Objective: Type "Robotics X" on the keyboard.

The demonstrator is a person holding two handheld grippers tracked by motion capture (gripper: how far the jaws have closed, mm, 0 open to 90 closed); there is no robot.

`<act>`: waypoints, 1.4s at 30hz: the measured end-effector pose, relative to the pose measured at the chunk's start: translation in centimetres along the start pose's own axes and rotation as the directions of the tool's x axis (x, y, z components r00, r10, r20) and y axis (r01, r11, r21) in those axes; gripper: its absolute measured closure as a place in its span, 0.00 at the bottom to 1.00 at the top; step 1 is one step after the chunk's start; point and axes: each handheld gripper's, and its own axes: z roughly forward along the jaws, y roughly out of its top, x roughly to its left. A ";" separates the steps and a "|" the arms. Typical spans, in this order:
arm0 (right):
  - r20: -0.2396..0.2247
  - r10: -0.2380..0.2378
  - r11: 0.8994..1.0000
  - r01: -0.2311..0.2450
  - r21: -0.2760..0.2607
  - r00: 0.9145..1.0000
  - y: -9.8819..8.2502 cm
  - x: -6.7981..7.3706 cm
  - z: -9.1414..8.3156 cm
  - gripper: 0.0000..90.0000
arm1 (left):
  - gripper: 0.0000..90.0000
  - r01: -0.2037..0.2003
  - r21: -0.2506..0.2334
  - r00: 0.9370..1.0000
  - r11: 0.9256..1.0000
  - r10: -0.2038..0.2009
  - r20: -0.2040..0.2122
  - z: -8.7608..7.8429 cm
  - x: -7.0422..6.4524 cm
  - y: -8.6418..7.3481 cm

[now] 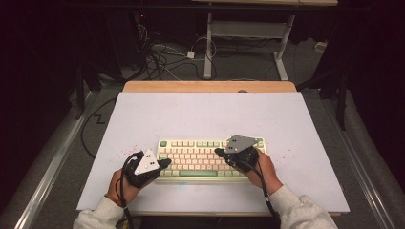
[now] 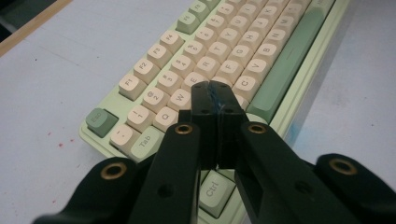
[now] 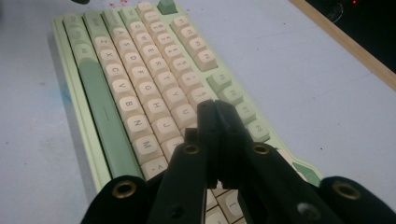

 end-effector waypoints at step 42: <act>0.017 0.039 0.997 -0.038 -0.072 0.999 -2.3 -0.2 -4.6 1.00 | 0.97 -0.052 0.079 0.995 0.995 0.045 0.088 6.7 -0.2 5.7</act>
